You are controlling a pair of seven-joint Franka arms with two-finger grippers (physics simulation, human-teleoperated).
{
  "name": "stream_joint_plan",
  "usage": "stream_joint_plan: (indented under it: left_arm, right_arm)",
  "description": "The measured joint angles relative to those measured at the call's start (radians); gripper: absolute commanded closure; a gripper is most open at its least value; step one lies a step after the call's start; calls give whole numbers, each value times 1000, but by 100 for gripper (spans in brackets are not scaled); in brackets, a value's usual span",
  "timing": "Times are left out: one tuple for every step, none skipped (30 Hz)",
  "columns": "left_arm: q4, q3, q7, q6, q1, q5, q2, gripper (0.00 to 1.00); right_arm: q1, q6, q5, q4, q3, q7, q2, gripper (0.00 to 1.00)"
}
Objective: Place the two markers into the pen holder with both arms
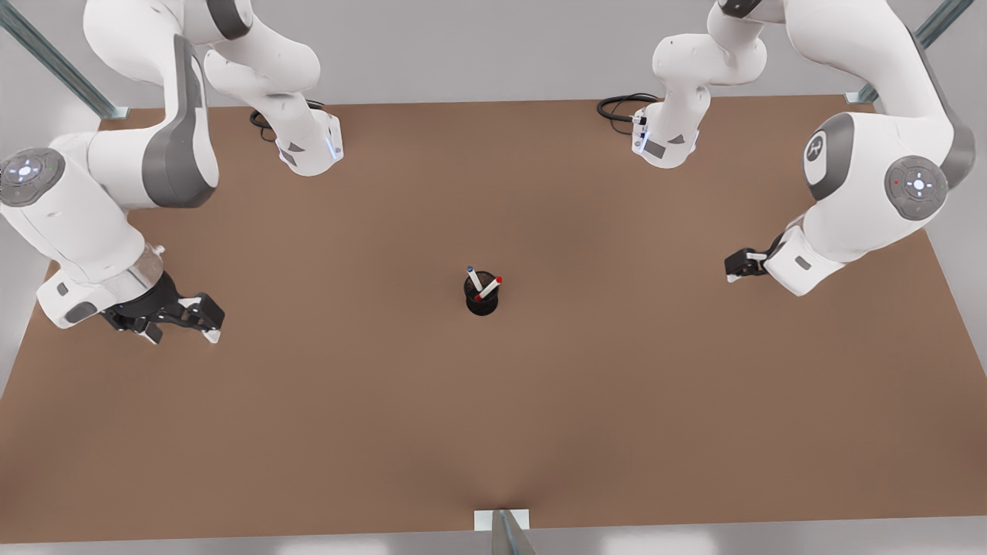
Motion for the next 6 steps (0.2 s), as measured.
stream_joint_plan:
  left_arm:
    - [0,0,2,-1,-1,0,0,0]
    - [0,0,5,-1,-1,0,0,0]
    - [1,0,7,-2,-1,1,0,0]
    - [0,0,9,-2,-1,1,1,0]
    - [1,0,11,-3,-1,1,1,0]
    - [0,0,13,-3,-1,1,2,0]
  right_arm:
    - [1,-44,4,2,-1,-7,0,1]
    - [2,-82,7,-1,-3,-14,-4,1]
    - [3,-113,10,-14,-7,-20,-15,1]
    - [3,-140,12,-20,-9,-26,-21,1]
    - [2,-162,13,-22,-9,-32,-22,1]
    - [3,-182,14,-24,-11,-38,-23,1]
